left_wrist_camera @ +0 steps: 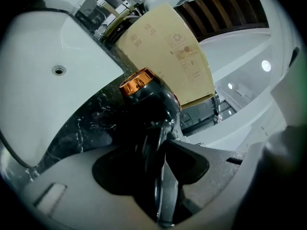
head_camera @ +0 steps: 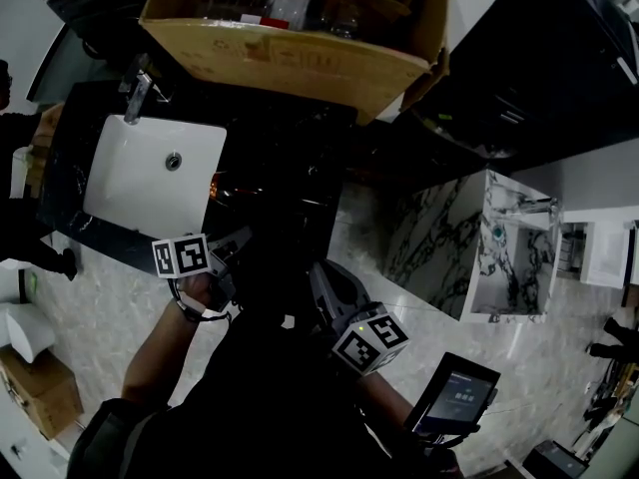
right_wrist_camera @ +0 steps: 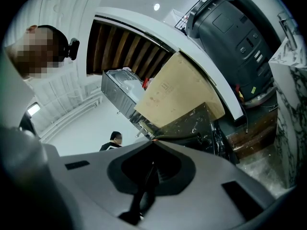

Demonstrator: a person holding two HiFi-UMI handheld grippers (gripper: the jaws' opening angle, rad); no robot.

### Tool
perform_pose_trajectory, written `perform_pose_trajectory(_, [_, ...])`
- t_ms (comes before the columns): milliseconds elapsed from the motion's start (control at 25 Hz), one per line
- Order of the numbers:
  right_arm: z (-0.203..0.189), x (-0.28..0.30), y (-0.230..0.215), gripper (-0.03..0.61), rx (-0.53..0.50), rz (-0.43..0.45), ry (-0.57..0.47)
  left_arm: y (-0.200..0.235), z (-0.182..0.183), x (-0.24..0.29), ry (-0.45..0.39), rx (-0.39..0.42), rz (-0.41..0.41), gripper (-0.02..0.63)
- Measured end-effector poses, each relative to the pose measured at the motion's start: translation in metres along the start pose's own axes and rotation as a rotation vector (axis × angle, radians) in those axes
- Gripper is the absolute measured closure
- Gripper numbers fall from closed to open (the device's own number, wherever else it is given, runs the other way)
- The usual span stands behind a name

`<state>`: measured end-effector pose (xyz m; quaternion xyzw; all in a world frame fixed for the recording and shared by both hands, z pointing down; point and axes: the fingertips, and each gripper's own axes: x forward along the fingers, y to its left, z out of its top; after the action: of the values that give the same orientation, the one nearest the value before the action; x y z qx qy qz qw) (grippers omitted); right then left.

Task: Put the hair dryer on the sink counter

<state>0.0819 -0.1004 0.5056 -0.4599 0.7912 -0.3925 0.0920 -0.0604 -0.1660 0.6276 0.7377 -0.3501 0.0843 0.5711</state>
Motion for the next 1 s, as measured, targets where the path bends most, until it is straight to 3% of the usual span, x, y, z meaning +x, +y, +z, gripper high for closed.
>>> perform_pose_trajectory(400, [0.009, -0.011, 0.007, 0.583, -0.014, 0.004, -0.015, 0.004, -0.003, -0.002, -0.005, 0.008, 0.044, 0.419])
perform_pose_trajectory(760, [0.003, -0.015, 0.006, 0.583, -0.004, 0.01, -0.011, 0.008, -0.004, -0.006, -0.023, -0.065, 0.029, 0.379])
perform_pose_trajectory(1000, [0.004, -0.016, 0.009, 0.583, -0.008, 0.008, -0.015, 0.005, 0.007, -0.02, -0.073, -0.034, 0.06, 0.351])
